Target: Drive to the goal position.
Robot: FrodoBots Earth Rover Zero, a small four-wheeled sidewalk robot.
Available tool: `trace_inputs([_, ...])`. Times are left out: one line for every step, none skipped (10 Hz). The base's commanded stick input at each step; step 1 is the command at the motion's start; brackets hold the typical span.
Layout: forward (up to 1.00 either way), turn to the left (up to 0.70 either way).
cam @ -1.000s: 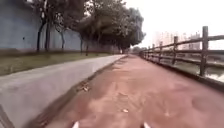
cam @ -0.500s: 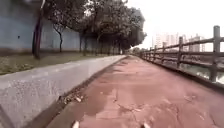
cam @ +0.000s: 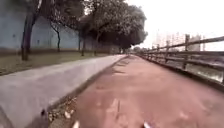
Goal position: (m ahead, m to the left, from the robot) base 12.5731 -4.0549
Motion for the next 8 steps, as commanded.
trace_inputs([0.7,0.0])
trace_inputs([0.7,0.0])
trace_inputs([0.7,0.0])
trace_inputs([0.7,0.0])
trace_inputs([0.7,0.0])
trace_inputs([0.7,0.0])
trace_inputs([0.7,0.0])
trace_inputs([0.7,0.0])
